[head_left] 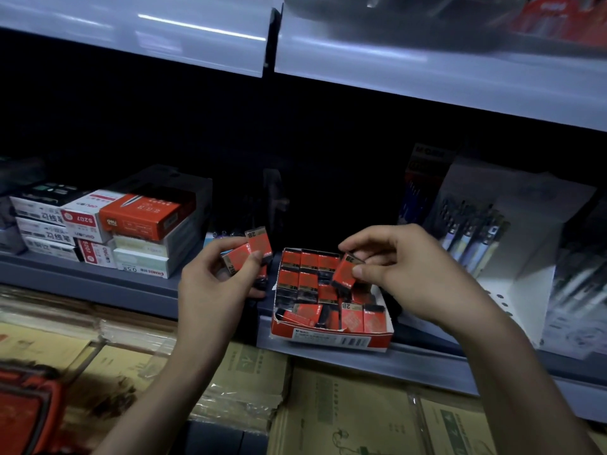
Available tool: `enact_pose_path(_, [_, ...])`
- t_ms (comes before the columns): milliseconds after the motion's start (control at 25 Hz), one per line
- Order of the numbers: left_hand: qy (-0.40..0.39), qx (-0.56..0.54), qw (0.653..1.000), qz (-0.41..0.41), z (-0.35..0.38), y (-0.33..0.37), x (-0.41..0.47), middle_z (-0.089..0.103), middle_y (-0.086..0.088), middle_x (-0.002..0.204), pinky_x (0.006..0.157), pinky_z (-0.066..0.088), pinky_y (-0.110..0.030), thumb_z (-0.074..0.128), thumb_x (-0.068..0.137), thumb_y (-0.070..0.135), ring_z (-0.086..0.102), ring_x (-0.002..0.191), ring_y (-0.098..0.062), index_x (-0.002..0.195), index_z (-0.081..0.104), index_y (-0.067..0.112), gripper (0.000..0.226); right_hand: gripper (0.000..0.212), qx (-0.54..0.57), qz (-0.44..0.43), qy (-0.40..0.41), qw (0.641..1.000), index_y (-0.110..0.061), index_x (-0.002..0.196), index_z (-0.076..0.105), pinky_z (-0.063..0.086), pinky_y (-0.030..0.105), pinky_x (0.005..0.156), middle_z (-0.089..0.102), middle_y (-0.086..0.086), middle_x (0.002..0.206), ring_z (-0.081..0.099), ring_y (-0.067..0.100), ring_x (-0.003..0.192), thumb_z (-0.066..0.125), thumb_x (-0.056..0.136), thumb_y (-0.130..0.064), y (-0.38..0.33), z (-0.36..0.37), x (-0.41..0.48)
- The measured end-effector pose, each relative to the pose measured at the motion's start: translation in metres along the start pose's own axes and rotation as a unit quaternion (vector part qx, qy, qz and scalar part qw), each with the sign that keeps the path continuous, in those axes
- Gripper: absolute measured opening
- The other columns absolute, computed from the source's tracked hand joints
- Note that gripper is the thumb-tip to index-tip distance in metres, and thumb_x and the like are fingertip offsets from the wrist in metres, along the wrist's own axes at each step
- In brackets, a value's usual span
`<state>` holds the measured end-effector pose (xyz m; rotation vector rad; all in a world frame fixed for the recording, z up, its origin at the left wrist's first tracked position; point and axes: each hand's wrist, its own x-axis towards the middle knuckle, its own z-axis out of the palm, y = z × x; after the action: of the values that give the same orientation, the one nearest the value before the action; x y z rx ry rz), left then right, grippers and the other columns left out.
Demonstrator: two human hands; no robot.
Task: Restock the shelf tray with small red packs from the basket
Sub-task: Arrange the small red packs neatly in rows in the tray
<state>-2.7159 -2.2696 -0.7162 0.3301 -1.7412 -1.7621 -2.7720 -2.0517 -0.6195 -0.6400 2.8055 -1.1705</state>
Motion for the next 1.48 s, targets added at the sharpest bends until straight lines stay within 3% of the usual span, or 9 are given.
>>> enact_pose_path(120, [0.000,0.001,1.000,-0.003,-0.001,0.000,0.001,0.077,-0.004,0.083,0.068,0.064,-0.037,0.075,0.092,0.021,0.077,0.066,-0.021,0.106,0.072,0.027,0.015,0.027,0.011,0.024,0.012,1.000,-0.027,0.100,0.071,0.059,0.025,0.075,0.070,-0.004,0.094,0.070,0.008,0.081,0.080,0.085,-0.007,-0.001,0.008,0.009])
enact_pose_path(240, [-0.007,-0.002,1.000,-0.006,-0.002,0.000,0.001,0.077,-0.006,0.085,0.070,0.065,-0.040,0.076,0.092,0.021,0.077,0.068,-0.021,0.105,0.073,0.028,0.015,0.022,0.010,0.034,-0.007,0.999,-0.025,0.090,0.073,0.056,0.022,0.066,0.072,-0.001,0.089,0.072,0.010,0.077,0.083,0.083,-0.006,-0.001,0.012,0.013])
enact_pose_path(320, [-0.011,-0.003,1.000,-0.008,-0.003,-0.001,0.002,0.077,-0.006,0.086,0.069,0.065,-0.040,0.076,0.092,0.021,0.077,0.068,-0.021,0.105,0.073,0.027,0.015,0.022,0.006,0.031,-0.011,0.999,-0.026,0.087,0.074,0.059,0.024,0.070,0.073,-0.001,0.088,0.072,0.010,0.077,0.082,0.083,-0.006,-0.002,0.014,0.015])
enact_pose_path(640, [-0.021,-0.017,1.000,-0.016,-0.006,0.002,0.002,0.079,0.004,0.086,0.062,0.063,-0.028,0.075,0.093,0.018,0.076,0.066,-0.020,0.106,0.072,0.025,0.015,0.022,-0.009,0.018,0.003,1.000,-0.028,0.090,0.073,0.057,0.016,0.070,0.071,-0.006,0.089,0.070,0.005,0.077,0.082,0.084,-0.009,-0.002,0.018,0.013])
enact_pose_path(920, [-0.015,-0.014,1.000,-0.015,-0.004,0.001,0.001,0.079,-0.002,0.087,0.061,0.062,-0.026,0.075,0.092,0.021,0.077,0.065,-0.021,0.106,0.072,0.028,0.016,0.023,0.014,0.026,0.011,0.999,-0.023,0.091,0.071,0.060,0.024,0.071,0.074,-0.002,0.088,0.073,0.007,0.075,0.082,0.083,-0.005,0.002,0.016,0.011])
enact_pose_path(1040, [-0.010,-0.009,1.000,-0.015,-0.004,0.001,0.001,0.079,-0.004,0.085,0.061,0.062,-0.026,0.076,0.092,0.021,0.077,0.065,-0.022,0.107,0.072,0.027,0.016,0.023,0.013,0.020,0.009,1.000,-0.026,0.093,0.072,0.061,0.026,0.072,0.073,-0.003,0.087,0.072,0.005,0.074,0.083,0.083,-0.009,0.002,0.017,0.012])
enact_pose_path(1160, [-0.012,-0.014,1.000,-0.016,-0.005,0.002,0.001,0.079,-0.003,0.085,0.064,0.064,-0.032,0.076,0.092,0.020,0.077,0.066,-0.022,0.107,0.073,0.024,0.016,0.026,0.010,0.019,-0.022,1.000,-0.034,0.100,0.073,0.052,0.021,0.062,0.069,-0.007,0.083,0.065,-0.001,0.065,0.084,0.083,-0.017,0.001,0.013,0.010])
enact_pose_path(1280, [-0.012,-0.021,1.000,-0.018,-0.005,0.002,0.002,0.079,0.000,0.085,0.067,0.063,-0.037,0.076,0.092,0.019,0.077,0.066,-0.022,0.107,0.073,0.022,0.016,0.016,-0.022,0.026,-0.046,0.998,-0.032,0.094,0.074,0.055,0.033,0.067,0.066,-0.003,0.079,0.061,0.006,0.067,0.083,0.083,-0.028,0.001,0.010,0.007])
enact_pose_path(1480, [-0.012,-0.030,0.999,-0.018,-0.005,0.002,0.002,0.079,-0.001,0.087,0.068,0.064,-0.038,0.075,0.092,0.018,0.077,0.067,-0.021,0.105,0.073,0.022,0.015,0.032,-0.070,0.031,0.018,0.997,-0.024,0.088,0.064,0.047,0.025,0.055,0.065,-0.003,0.072,0.062,0.010,0.060,0.087,0.075,-0.043,-0.002,0.022,0.004])
